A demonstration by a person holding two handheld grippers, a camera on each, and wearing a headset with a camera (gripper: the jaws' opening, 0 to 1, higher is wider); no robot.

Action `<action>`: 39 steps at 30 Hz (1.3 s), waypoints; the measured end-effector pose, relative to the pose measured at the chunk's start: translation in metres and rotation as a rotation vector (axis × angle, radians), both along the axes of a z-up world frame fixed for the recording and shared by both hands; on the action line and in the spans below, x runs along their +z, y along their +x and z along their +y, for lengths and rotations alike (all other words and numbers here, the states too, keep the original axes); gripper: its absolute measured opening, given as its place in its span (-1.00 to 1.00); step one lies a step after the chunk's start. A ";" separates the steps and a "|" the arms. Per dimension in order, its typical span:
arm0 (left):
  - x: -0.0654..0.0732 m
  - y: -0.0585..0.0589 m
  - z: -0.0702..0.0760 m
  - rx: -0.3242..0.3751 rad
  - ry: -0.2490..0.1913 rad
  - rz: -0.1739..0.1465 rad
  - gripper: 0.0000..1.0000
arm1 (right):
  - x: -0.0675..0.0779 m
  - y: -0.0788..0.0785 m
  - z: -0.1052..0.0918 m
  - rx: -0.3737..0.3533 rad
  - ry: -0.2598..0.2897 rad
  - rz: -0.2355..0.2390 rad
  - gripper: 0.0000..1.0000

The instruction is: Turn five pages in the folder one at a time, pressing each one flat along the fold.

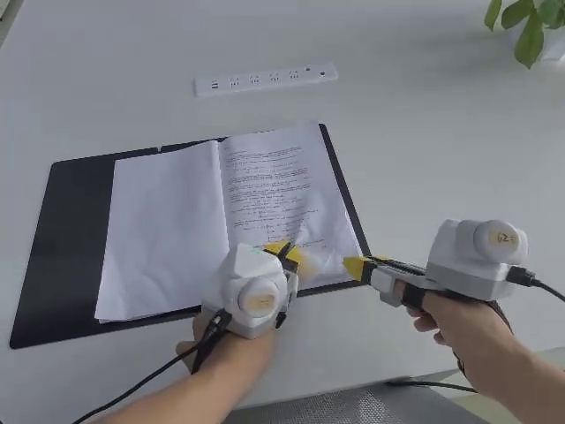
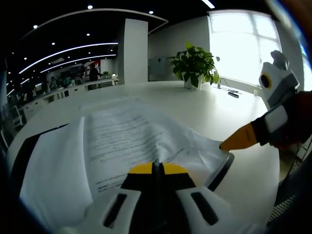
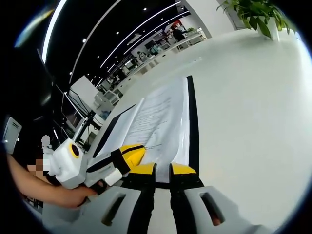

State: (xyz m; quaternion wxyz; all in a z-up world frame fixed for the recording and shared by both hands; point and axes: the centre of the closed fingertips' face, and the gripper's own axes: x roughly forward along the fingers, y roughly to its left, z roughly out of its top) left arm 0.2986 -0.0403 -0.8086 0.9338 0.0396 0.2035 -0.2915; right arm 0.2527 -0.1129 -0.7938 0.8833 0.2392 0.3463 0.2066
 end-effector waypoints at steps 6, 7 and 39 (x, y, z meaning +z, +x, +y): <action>0.000 0.000 0.000 -0.002 0.002 0.000 -0.96 | -0.001 0.000 -0.003 -0.013 -0.006 0.003 -1.00; 0.000 0.000 0.000 -0.001 0.001 0.000 -0.95 | -0.001 0.000 -0.003 -0.016 -0.010 0.000 -1.00; 0.047 -0.017 0.040 -0.024 -0.013 0.031 -0.81 | 0.052 -0.003 0.021 -0.031 0.125 -0.101 -1.00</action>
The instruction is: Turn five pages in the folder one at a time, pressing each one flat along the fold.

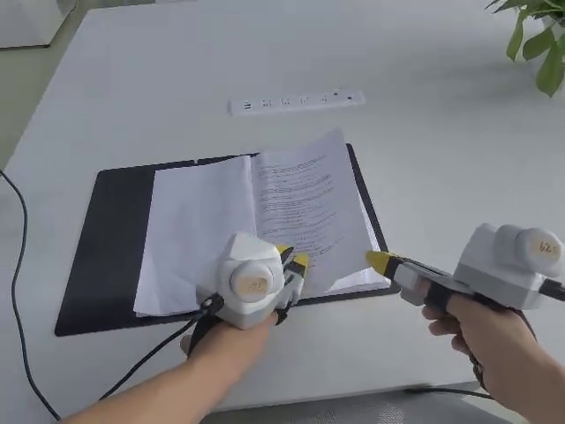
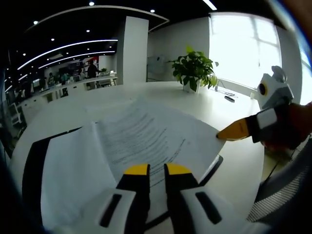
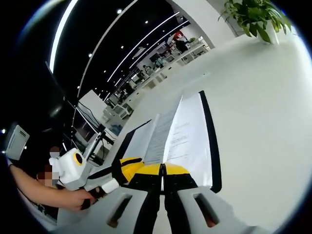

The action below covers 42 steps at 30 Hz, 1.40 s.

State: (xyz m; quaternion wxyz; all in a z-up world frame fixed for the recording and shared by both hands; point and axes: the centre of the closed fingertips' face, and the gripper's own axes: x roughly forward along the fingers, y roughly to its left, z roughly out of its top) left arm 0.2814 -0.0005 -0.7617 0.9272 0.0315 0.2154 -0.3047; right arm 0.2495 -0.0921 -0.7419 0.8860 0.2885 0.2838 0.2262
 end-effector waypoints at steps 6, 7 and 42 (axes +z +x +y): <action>0.021 -0.009 0.023 0.002 -0.025 -0.006 -0.78 | 0.021 -0.002 0.015 0.019 0.053 -0.039 -1.00; 0.023 -0.010 0.024 0.001 -0.026 -0.007 -0.76 | 0.025 -0.002 0.018 0.025 0.059 -0.050 -1.00; 0.083 -0.039 0.220 0.199 -0.034 -0.072 -0.60 | 0.061 0.004 0.244 0.420 0.107 -0.119 -1.00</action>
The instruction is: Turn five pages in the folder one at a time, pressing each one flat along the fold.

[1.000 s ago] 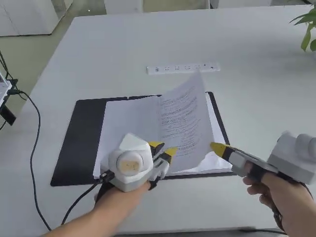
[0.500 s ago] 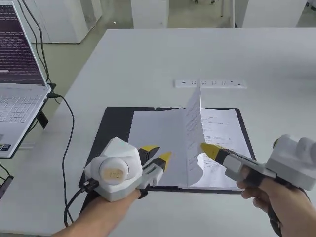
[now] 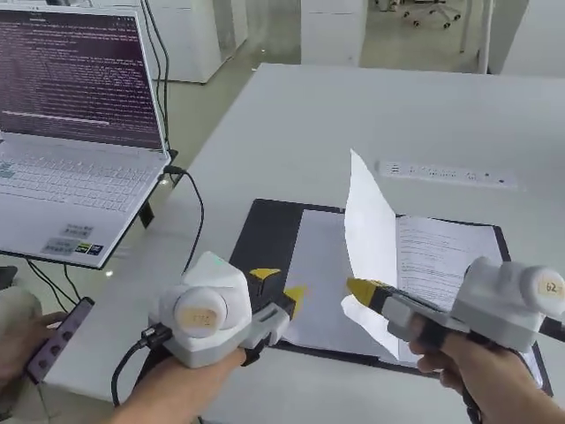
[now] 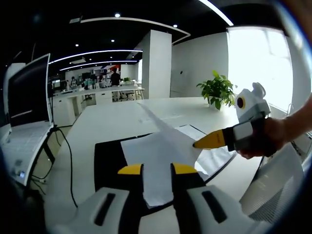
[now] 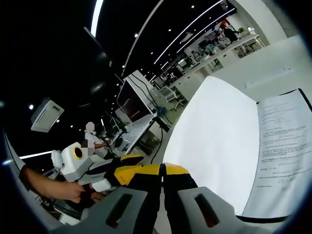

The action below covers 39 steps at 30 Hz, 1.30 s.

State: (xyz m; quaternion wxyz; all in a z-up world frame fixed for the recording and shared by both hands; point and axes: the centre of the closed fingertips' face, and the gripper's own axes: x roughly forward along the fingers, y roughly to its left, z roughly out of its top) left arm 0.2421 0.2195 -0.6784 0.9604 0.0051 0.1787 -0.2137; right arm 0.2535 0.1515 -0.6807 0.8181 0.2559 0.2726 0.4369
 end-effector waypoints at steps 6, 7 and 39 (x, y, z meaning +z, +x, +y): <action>-0.011 -0.005 0.021 0.025 0.013 0.024 -0.61 | -0.030 0.001 0.023 0.033 -0.063 0.042 -1.00; -0.012 -0.006 0.022 0.026 0.012 0.028 -0.62 | -0.034 0.001 0.025 0.038 -0.072 0.049 -1.00; -0.072 -0.013 0.034 0.007 0.042 0.169 -0.66 | -0.127 0.000 0.065 0.097 -0.173 0.228 -0.97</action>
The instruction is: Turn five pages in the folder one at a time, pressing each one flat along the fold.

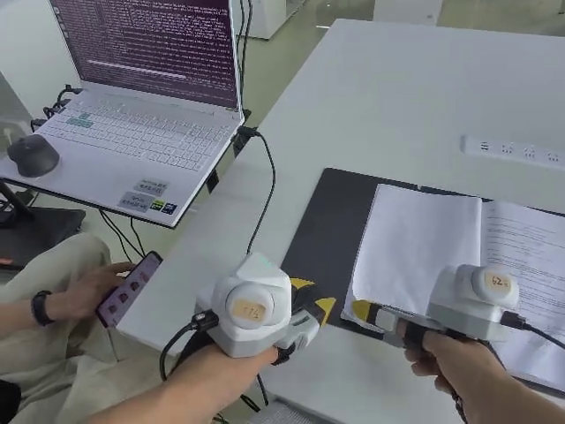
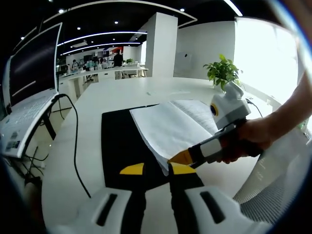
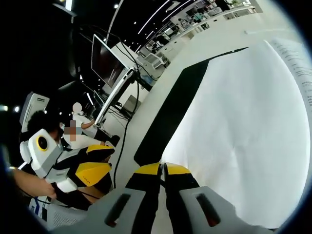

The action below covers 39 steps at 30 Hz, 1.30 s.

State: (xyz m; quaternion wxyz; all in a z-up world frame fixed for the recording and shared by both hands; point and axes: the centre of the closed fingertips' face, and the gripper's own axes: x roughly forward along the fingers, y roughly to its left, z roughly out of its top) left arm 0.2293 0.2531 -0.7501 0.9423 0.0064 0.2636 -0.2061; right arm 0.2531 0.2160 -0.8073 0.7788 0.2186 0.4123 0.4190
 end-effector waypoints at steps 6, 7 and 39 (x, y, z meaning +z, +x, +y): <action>-0.007 0.004 -0.012 -0.026 0.003 0.017 -0.67 | 0.018 0.002 -0.009 -0.032 0.108 0.013 -0.85; -0.009 0.005 -0.015 -0.034 0.005 0.022 -0.68 | 0.023 0.003 -0.013 -0.039 0.107 0.005 -0.86; -0.070 0.036 -0.044 0.003 0.145 0.052 -1.00 | 0.047 0.107 -0.144 -0.291 0.187 0.077 -1.00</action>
